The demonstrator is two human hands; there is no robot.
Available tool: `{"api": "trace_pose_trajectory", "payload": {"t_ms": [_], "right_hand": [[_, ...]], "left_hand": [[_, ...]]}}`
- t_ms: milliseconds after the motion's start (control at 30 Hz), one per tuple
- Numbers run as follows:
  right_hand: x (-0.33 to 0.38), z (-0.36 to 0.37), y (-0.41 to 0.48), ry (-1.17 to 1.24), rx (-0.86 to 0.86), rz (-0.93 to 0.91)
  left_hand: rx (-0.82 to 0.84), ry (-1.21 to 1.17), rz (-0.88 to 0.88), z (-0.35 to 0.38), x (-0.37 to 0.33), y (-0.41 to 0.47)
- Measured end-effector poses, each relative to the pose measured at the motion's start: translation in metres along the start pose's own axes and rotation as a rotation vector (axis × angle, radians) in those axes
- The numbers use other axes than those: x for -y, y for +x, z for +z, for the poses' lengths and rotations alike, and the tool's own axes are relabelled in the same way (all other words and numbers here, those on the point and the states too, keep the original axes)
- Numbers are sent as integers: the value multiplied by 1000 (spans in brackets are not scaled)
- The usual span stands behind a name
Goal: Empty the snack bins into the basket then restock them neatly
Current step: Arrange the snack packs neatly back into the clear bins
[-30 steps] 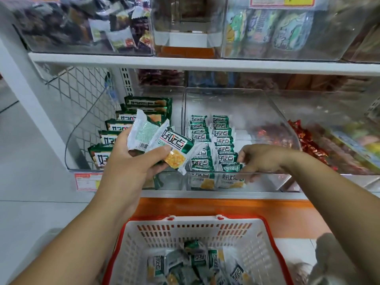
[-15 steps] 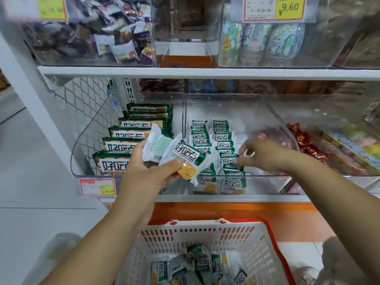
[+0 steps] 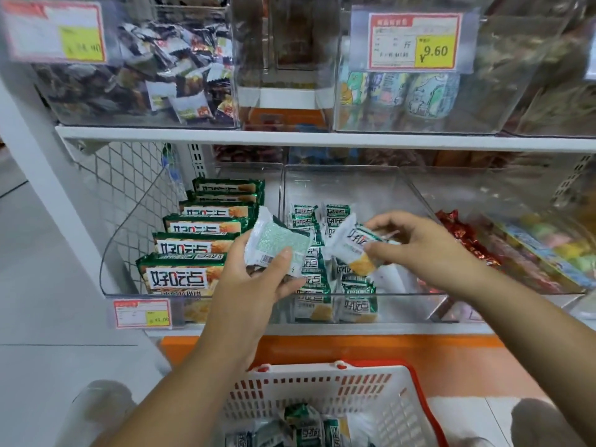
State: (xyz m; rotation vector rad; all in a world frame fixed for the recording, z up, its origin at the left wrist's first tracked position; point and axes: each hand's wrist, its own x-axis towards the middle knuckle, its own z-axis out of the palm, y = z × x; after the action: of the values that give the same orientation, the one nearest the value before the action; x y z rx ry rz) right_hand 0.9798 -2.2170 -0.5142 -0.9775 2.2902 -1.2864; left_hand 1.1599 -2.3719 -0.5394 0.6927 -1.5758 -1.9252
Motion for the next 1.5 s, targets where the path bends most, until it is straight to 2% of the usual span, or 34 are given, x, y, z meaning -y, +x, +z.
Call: {"api": "trace_pose_trajectory", "payload": {"t_ms": [100, 233, 400, 500, 633, 767, 833, 967, 1000, 1100, 1167, 1233, 1300, 1500], "right_hand": [[-19, -31, 40, -316, -86, 11], [-20, -38, 104, -830, 23, -98], [-36, -32, 166, -1091, 50, 3], [-53, -29, 186, -1209, 126, 36], [-61, -27, 195, -1233, 154, 17], [-77, -18, 199, -1513, 146, -34], [-80, -15, 199, -1565, 95, -55], [-70, -13, 190, -1367, 0, -5], [-61, -12, 182, -1212, -28, 17], [-25, -7, 137, -525, -46, 42], [2, 2, 92, -148, 43, 0], [22, 14, 50, 125, 194, -10], [33, 23, 27, 190, 256, -46], [35, 33, 8, 231, 102, -99]], "left_hand": [[-6, 42, 31, -1, -7, 11], [-22, 95, 99, 2, -8, 25], [-19, 130, 146, 3, -6, 37], [-9, 117, 162, 0, -6, 43], [7, 110, 178, -1, -4, 47], [7, 90, 186, 0, -2, 49], [11, 76, 186, 0, -2, 49], [12, 69, 171, -1, -2, 49], [14, 67, 165, -1, -2, 49], [27, 71, 147, -1, -5, 46], [52, 82, 132, 0, -8, 43], [89, 115, 133, 2, -8, 40], [122, 152, 141, 3, -8, 34], [163, 286, 130, 1, -4, 20]]}}
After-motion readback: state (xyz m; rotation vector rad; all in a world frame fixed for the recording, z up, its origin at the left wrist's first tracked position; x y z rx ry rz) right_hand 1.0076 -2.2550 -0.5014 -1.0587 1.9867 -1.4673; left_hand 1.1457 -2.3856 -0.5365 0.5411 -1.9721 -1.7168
